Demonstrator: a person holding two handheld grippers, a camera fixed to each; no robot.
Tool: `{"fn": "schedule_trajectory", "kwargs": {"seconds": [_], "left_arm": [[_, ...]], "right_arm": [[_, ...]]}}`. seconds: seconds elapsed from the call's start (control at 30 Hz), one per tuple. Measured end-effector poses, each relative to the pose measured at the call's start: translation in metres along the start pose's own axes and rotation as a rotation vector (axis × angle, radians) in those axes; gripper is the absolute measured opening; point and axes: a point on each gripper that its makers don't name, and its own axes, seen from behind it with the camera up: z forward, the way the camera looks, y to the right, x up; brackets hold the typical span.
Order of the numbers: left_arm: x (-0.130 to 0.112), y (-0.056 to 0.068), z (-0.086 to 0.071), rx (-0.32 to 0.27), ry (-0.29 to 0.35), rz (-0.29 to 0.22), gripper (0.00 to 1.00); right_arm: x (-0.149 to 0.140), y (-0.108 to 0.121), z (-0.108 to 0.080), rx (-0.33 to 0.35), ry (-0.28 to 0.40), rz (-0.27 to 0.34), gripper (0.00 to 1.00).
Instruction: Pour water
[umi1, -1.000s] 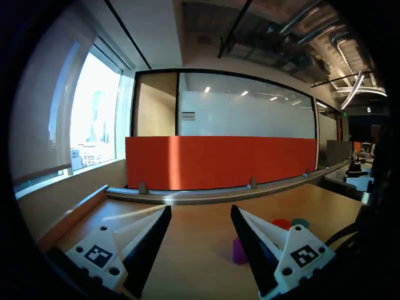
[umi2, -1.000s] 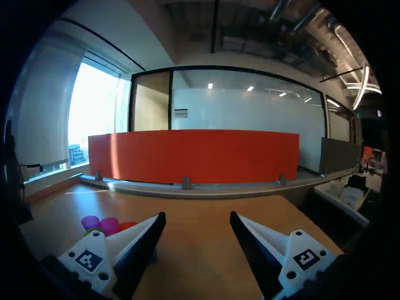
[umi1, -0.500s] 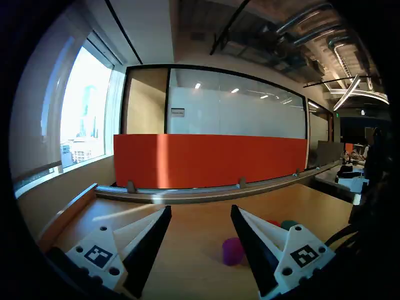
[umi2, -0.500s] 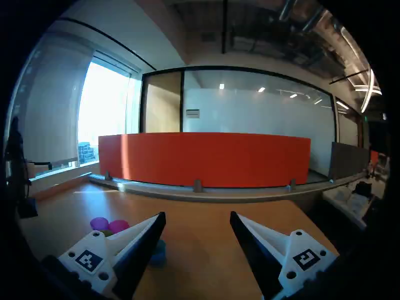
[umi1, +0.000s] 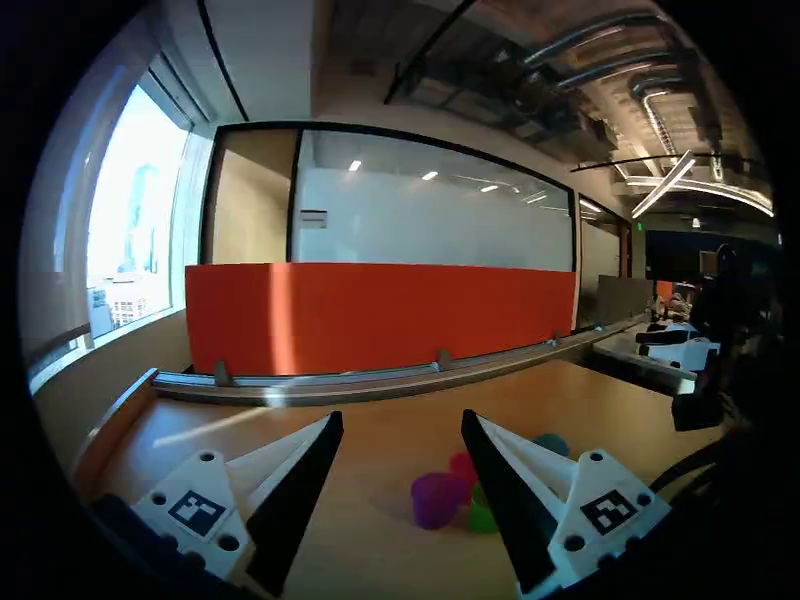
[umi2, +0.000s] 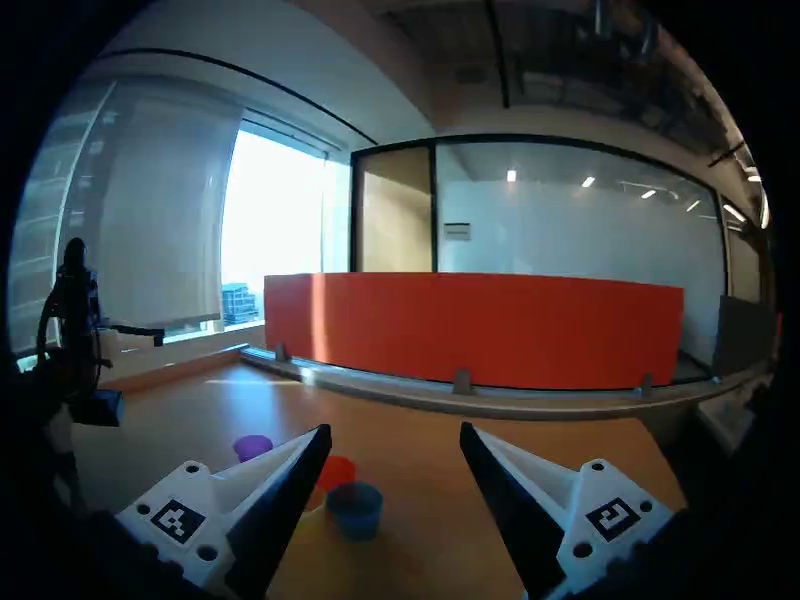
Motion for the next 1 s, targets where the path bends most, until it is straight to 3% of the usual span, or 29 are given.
{"fn": "schedule_trajectory", "kwargs": {"seconds": [0.17, 0.37, 0.77, 1.0], "left_arm": [[0.008, 0.011, 0.0, -0.052, 0.02, 0.04, 0.87], [0.007, 0.015, 0.003, -0.071, 0.002, 0.055, 0.87], [-0.015, 0.032, 0.009, -0.15, -0.064, 0.086, 0.87], [-0.03, 0.031, 0.015, -0.171, -0.117, 0.112, 0.87]], "right_arm": [[0.005, -0.008, 0.004, 0.047, 0.0, -0.011, 1.0], [0.006, -0.013, 0.008, 0.069, -0.006, -0.04, 1.0], [-0.014, -0.02, 0.014, 0.121, -0.08, -0.081, 1.0], [-0.023, -0.018, 0.017, 0.138, -0.122, -0.096, 1.0]]}}
